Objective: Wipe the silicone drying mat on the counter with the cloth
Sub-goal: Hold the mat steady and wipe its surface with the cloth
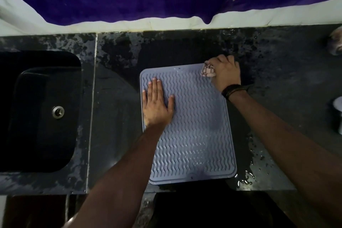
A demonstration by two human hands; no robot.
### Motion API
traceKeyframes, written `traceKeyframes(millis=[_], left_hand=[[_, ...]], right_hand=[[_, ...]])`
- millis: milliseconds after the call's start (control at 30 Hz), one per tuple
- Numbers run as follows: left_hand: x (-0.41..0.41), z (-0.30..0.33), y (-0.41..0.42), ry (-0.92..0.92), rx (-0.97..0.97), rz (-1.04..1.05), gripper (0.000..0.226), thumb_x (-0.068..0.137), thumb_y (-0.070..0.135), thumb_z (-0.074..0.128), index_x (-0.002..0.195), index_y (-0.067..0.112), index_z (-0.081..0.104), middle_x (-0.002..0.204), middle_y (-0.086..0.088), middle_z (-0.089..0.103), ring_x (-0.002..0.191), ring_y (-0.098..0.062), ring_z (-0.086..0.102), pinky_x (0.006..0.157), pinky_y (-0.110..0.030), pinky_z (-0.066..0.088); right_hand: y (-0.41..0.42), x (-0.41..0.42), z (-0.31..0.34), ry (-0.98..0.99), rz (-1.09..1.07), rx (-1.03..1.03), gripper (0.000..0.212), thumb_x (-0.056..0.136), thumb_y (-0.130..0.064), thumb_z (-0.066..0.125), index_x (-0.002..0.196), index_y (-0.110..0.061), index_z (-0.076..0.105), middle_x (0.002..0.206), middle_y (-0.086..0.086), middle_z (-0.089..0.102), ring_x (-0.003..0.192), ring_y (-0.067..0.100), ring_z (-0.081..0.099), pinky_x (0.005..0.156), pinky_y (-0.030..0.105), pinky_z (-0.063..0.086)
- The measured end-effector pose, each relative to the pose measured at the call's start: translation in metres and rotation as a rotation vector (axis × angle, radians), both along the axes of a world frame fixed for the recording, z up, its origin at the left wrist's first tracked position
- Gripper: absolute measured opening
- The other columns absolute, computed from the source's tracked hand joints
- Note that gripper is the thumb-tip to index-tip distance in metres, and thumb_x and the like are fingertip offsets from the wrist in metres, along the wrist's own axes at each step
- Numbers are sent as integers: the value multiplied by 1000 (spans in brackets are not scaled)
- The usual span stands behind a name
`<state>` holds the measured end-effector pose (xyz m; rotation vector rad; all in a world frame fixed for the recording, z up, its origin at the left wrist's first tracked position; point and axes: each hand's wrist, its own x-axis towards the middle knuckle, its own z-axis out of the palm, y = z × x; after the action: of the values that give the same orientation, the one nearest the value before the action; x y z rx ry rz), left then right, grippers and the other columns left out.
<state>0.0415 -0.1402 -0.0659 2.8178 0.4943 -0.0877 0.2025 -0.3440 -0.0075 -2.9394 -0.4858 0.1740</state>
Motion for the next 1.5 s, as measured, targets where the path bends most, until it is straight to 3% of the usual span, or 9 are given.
traceKeyframes(millis=[200,367,500,733,833,933,1200,1333,1500], left_hand=[[0,1,-1,0,-2,2,74,104,53,29,162,12,8,170,-5,6,157,-19,1,127,-45,6],[-2,2,-2,-18,4,-2,74,104,52,31,162,10,11,170,-7,9,157,-20,4,127,-45,6],[-3,1,-3,-35,8,-2,74,104,51,33,161,8,14,169,-9,12,157,-22,7,126,-46,7],[-6,3,-1,-51,-3,-42,76,105,54,26,161,6,13,169,-12,12,157,-24,6,126,-46,5],[-15,7,-9,-77,8,-99,78,103,58,24,161,6,12,169,-11,10,157,-24,5,127,-46,2],[-44,1,-30,-54,1,-128,76,103,59,21,162,12,11,170,-8,9,157,-24,4,127,-46,1],[-61,-18,-42,-58,78,-36,72,104,60,22,162,19,12,170,-4,9,157,-22,6,126,-47,1],[-61,-20,-43,-55,51,-32,72,104,62,19,162,21,9,170,-4,5,157,-21,1,126,-49,2],[-61,-18,-42,-56,43,-34,72,104,62,20,162,20,9,170,-4,5,157,-21,1,126,-49,1]], right_hand=[[21,-67,-3,149,167,19,56,85,-21,59,139,-16,44,143,8,40,132,34,33,109,51,29],[-26,-146,8,229,226,-120,67,80,-23,69,141,-23,40,142,1,40,129,26,36,106,45,33],[-47,-209,16,307,218,-142,59,86,-25,60,141,-25,40,144,-1,37,128,26,35,104,43,31],[-17,-194,13,215,124,10,62,75,-15,66,134,-20,49,133,5,48,122,29,41,97,42,35],[-2,-191,5,216,133,-75,59,80,-21,66,135,-22,45,136,4,43,122,28,38,98,45,35],[0,-196,-3,174,101,-81,57,81,-16,64,134,-22,44,133,5,44,119,30,40,96,48,36],[-47,-251,-5,183,280,-128,54,88,-23,54,140,-22,37,136,2,44,117,29,44,94,45,39],[-76,-281,4,230,335,-113,57,81,-11,35,137,-20,42,133,3,45,119,33,43,93,47,40],[-44,-254,10,210,296,9,58,74,-20,67,128,-24,48,128,1,48,117,28,43,92,45,40]])
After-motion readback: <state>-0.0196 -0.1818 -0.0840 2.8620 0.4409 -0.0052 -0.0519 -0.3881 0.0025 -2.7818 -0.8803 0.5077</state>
